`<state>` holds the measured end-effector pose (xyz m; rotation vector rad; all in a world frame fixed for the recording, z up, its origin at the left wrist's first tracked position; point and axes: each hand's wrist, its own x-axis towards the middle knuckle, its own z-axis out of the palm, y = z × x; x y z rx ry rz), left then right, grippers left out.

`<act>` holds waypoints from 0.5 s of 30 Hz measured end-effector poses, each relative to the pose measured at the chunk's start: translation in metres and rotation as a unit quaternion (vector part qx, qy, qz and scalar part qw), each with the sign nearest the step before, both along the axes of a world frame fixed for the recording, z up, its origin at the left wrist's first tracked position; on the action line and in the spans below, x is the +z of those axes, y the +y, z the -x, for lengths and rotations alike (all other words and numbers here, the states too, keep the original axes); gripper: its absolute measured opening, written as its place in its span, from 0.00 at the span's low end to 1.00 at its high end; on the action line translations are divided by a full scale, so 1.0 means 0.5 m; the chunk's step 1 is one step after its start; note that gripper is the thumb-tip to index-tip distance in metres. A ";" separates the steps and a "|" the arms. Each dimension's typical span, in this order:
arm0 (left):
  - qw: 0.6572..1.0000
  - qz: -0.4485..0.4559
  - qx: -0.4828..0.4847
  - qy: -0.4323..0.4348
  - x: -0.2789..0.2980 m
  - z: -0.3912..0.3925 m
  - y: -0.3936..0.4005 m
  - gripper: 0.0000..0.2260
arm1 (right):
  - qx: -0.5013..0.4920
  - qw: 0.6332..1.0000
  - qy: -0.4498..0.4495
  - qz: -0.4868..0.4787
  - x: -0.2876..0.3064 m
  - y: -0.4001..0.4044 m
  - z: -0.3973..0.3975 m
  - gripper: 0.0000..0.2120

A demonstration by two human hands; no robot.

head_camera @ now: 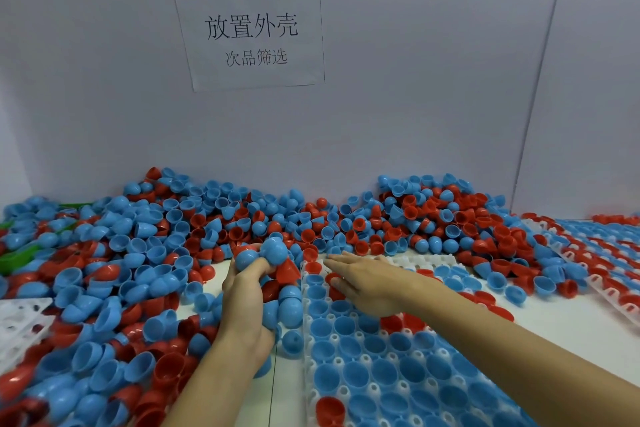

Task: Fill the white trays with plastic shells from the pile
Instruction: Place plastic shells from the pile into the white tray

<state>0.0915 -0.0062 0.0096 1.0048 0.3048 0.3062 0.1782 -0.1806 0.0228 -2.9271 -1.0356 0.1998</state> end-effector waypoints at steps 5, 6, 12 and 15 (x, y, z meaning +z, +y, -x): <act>1.000 0.005 -0.001 -0.003 0.003 0.002 0.002 0.20 | 0.017 1.000 -0.001 -0.004 -0.005 0.056 -0.027 0.27; 1.000 0.006 -0.001 -0.004 0.002 0.001 0.003 0.20 | 0.019 1.000 0.003 -0.008 -0.006 0.063 -0.030 0.27; 1.000 -0.002 -0.011 -0.001 -0.004 0.001 0.009 0.19 | -0.006 0.995 -0.038 -0.091 0.007 0.004 -0.035 0.22; 1.000 -0.007 -0.008 -0.006 -0.005 -0.001 0.010 0.19 | -0.054 0.986 -0.093 -0.130 0.030 -0.099 -0.041 0.16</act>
